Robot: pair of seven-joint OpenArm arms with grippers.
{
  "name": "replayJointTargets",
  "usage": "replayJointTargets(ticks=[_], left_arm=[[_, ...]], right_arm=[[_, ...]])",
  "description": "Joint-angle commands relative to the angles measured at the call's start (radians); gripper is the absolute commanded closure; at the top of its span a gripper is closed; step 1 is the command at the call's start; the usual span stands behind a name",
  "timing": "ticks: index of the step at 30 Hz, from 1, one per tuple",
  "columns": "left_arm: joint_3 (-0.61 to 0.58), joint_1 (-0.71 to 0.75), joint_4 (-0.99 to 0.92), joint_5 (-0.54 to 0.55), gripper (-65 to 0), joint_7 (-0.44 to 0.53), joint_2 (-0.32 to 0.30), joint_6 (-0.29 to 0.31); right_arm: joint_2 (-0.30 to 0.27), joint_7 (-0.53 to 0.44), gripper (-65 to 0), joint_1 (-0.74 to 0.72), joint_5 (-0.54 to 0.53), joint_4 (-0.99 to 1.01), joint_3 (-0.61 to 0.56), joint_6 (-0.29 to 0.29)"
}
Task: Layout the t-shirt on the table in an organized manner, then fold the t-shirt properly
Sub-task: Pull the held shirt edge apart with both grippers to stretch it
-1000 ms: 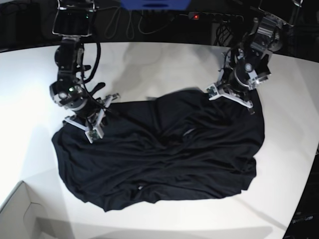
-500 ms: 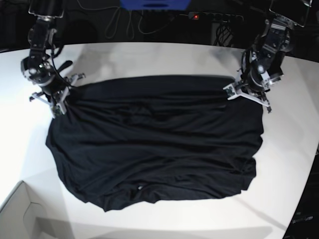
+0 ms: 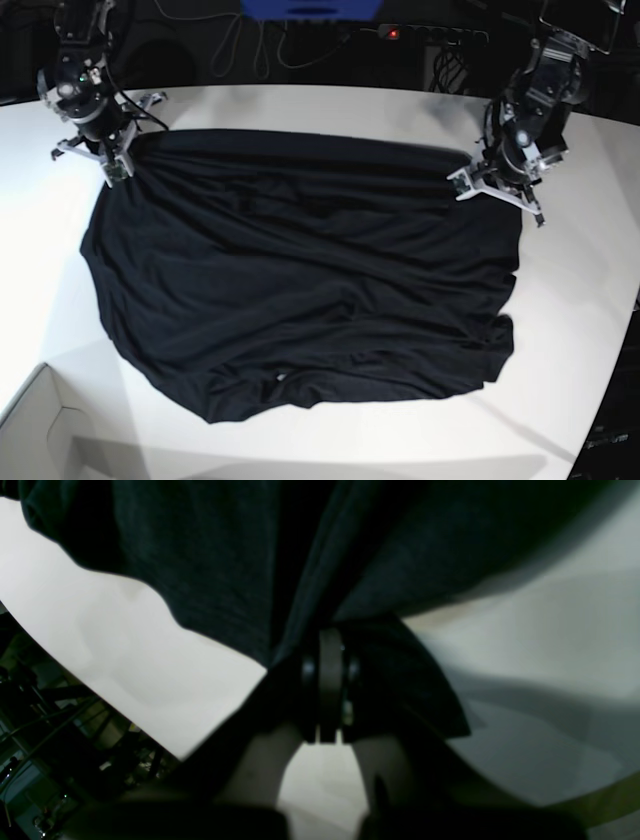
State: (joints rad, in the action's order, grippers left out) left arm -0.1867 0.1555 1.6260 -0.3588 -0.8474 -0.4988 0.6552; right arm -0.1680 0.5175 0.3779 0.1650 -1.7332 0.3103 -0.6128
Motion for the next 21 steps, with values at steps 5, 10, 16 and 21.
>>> replayJointTargets(ticks=[5, 10, 16, 21], left_arm=[[-0.003, 0.023, 0.078, 0.031, 0.0, -0.037, -0.011, 0.043], [-0.001, 0.023, 0.135, 0.031, 0.0, -0.039, -0.008, 0.043], [0.085, 0.023, 0.147, 0.031, 0.0, -0.037, -0.002, 0.043], [0.184, 0.019, 0.139, 0.031, 0.0, -0.028, -0.001, 0.043]], right_arm=[[-0.011, -0.01, 0.0, 0.007, -0.003, -0.046, 0.005, 0.0], [-0.032, -0.01, 0.0, 0.054, -0.003, -0.049, 0.042, 0.0], [-0.032, -0.012, 0.0, 0.06, -0.003, -0.05, 0.106, -0.002], [-0.026, -0.012, 0.0, 0.06, -0.005, -0.093, 0.129, -0.002]])
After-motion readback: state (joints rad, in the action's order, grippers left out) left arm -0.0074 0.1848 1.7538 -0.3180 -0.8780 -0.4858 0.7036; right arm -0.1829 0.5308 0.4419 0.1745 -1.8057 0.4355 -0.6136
